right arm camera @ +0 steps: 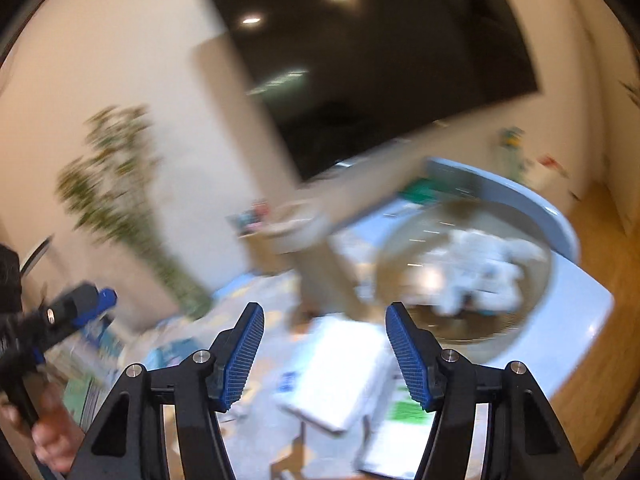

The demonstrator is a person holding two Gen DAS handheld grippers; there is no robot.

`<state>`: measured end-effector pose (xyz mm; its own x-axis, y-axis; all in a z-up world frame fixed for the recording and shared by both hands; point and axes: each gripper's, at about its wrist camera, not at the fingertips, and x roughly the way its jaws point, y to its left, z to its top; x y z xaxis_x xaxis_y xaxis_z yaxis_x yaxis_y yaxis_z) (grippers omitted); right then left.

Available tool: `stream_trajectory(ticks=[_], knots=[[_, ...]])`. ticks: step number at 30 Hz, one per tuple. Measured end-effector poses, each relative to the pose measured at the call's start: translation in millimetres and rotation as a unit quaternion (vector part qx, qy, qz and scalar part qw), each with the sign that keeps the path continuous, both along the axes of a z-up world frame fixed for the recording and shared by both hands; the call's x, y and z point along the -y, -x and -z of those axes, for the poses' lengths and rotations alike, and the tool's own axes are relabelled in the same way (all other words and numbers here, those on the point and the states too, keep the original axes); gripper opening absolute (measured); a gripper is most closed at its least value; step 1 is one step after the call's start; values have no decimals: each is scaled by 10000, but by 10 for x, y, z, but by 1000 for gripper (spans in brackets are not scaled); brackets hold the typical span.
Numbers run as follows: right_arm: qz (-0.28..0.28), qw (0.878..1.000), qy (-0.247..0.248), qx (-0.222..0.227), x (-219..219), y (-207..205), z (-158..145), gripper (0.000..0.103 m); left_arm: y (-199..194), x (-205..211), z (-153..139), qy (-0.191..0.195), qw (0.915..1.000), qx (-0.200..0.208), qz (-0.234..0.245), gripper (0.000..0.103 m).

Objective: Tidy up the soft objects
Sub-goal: 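Move both open tools back over the desk toward the remaining items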

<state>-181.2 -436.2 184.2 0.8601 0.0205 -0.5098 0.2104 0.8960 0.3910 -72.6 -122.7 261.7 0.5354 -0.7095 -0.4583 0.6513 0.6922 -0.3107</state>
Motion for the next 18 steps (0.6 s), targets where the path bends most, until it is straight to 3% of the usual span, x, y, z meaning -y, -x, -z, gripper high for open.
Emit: stream_trajectory(ticks=[2, 6, 11, 14, 18], knots=[[-434, 9989, 91, 178, -364, -59, -52, 64, 63, -490, -48, 68, 9972, 258, -696, 85], [-1035, 9944, 119, 174, -1036, -305, 150, 64, 47, -1199, 188, 114, 9845, 273, -1731, 86], [-1665, 9834, 609, -382, -1917, -751, 761, 64, -155, -1578, 996, -39, 9710, -212, -2380, 86], [-1889, 9711, 1329, -595, -2330, -940, 1095, 64, -316, -1634, 1553, -310, 9617, -677, -2639, 86], [-2019, 9584, 1894, -692, -2489, -1072, 1351, 64, -465, -1752, 2115, -411, 9463, -1235, -2959, 86]])
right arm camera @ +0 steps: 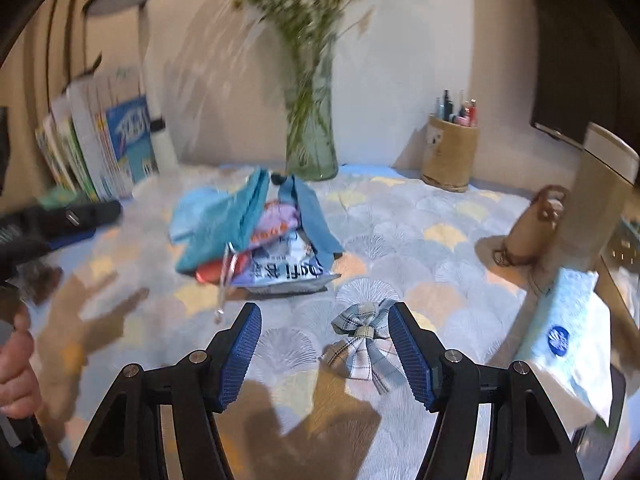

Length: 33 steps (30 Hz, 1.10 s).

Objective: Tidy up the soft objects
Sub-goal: 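Move both open tools back over the desk toward the remaining items, then grasp the light blue face mask with the left tool while the right tool grasps the teal drawstring bag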

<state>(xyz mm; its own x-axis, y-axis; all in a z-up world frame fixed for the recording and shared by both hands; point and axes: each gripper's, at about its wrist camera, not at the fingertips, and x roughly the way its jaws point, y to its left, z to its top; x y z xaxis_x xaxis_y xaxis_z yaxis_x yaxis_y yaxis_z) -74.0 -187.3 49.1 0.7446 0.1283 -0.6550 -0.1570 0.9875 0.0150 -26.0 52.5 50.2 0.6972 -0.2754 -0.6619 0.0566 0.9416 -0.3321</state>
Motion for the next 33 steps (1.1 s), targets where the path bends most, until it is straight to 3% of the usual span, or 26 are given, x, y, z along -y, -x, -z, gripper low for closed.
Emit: stream_trajectory(ticks=[5, 9, 19, 33], knots=[[-75, 9996, -209, -145, 87, -102, 137, 67, -54, -44, 271, -83, 9991, -288, -299, 86], [-47, 9980, -510, -373, 202, -172, 244, 71, -67, -27, 306, -106, 9989, -294, -347, 86], [-313, 9951, -897, -264, 295, -123, 231, 81, -133, 107, 367, -552, 9967, -486, -347, 86], [-178, 9942, -999, -368, 343, -151, 261, 81, -85, 32, 324, -286, 9980, -369, -423, 86]])
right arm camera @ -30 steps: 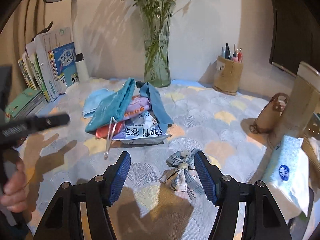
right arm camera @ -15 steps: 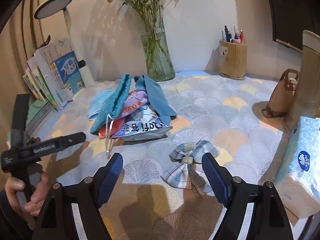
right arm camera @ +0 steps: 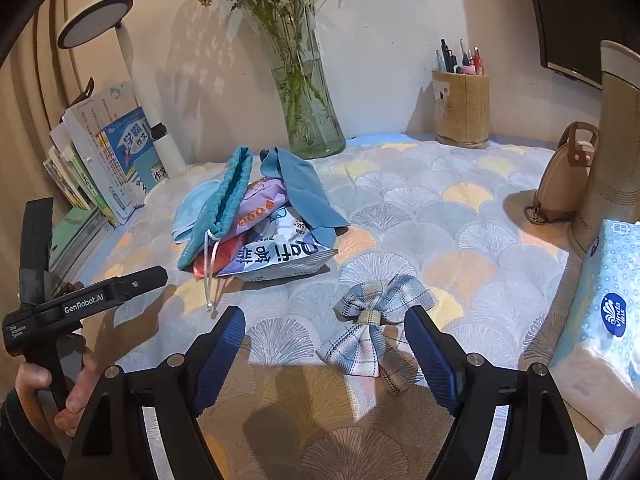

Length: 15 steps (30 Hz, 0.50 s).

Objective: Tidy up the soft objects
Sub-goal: 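Grasp the light blue face mask with the left tool while the right tool grasps the teal drawstring bag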

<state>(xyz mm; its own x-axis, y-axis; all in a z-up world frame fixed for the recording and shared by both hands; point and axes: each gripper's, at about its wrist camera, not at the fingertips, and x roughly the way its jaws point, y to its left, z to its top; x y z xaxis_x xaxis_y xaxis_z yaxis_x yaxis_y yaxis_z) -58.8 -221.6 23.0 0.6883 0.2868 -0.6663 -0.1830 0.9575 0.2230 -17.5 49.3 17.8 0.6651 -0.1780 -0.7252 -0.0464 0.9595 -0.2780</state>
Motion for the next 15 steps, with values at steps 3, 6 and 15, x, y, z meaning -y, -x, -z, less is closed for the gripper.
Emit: stream_trajectory(ticks=[3, 6, 15], knots=[[45, 10000, -38, -10, 38, -11, -1, 81, 15, -64, -28, 193, 9998, -69, 1, 86], [57, 9999, -93, -65, 71, -34, 4, 81, 21, -148, -109, 497, 9985, -200, 98, 86], [-155, 9986, -277, -412, -33, -196, -213, 81, -470, -378, -549, 159, 9983, -464, 327, 86]])
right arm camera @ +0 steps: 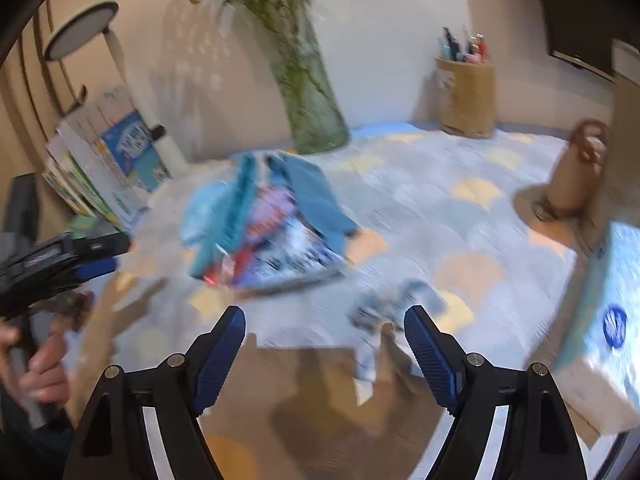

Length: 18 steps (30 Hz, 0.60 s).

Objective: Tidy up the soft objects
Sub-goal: 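Grasp the light blue face mask with the left tool while the right tool grasps the teal drawstring bag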

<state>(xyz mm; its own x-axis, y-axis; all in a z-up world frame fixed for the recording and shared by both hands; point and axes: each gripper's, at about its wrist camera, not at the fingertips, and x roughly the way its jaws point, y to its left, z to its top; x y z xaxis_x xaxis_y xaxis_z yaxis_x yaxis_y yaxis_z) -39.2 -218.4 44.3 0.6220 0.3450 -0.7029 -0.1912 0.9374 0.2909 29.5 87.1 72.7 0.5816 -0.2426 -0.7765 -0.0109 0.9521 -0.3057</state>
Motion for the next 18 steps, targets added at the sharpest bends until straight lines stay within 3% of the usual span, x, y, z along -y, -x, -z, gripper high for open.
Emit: stream_trajectory(ticks=[5, 8, 11, 13, 15, 17, 18], knots=[[-64, 10000, -69, 19, -179, -299, -200, 81, -512, -95, 318, 145, 9996, -206, -153, 84], [-53, 9999, -86, -97, -210, -476, -176, 79, -698, -40, 565, 226, 9987, -455, -57, 76], [-305, 9984, -376, -290, -335, -584, -117, 78, -704, 32, 559, 177, 9996, -201, 24, 77], [-451, 9982, -258, -298, -514, -627, -73, 78, -731, 25, 572, 375, 9992, -165, 21, 76], [-426, 9987, -67, -289, -637, -683, -23, 78, -736, 42, 578, 320, 9994, -102, -14, 75], [-399, 9989, 4, -245, -721, -732, 28, 76, -738, 80, 597, 209, 9998, -48, -52, 56], [-353, 9992, 131, -144, -752, -731, 22, 65, -745, 98, 602, 183, 9998, -57, -47, 37]])
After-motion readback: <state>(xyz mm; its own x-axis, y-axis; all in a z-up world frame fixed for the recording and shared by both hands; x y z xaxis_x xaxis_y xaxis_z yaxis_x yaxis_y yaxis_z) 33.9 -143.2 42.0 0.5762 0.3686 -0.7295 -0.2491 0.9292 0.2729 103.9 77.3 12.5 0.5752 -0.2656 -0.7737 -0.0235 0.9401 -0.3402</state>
